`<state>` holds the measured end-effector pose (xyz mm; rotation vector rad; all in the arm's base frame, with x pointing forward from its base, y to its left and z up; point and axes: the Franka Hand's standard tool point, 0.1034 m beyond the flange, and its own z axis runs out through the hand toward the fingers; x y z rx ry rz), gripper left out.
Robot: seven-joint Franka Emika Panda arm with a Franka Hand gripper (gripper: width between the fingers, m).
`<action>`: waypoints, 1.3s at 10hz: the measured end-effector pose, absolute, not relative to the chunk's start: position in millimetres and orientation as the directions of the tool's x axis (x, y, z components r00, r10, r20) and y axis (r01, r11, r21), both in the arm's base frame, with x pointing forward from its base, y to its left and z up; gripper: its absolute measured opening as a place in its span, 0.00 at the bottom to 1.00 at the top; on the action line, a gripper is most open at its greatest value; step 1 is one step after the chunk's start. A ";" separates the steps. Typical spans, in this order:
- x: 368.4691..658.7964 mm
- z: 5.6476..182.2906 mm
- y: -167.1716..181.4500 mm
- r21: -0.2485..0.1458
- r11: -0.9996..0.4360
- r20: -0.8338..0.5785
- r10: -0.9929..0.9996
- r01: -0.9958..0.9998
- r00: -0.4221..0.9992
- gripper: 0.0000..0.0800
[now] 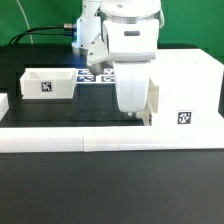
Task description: Assemble drawer
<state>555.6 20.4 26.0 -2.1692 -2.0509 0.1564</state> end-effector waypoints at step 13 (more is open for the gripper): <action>510.9 65.6 -64.0 -0.083 -0.130 0.016 0.991 0.988 0.131 0.81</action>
Offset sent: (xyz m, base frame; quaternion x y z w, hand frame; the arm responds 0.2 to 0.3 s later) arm -0.0132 -0.0270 0.0086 -0.0365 0.0065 0.0062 0.9993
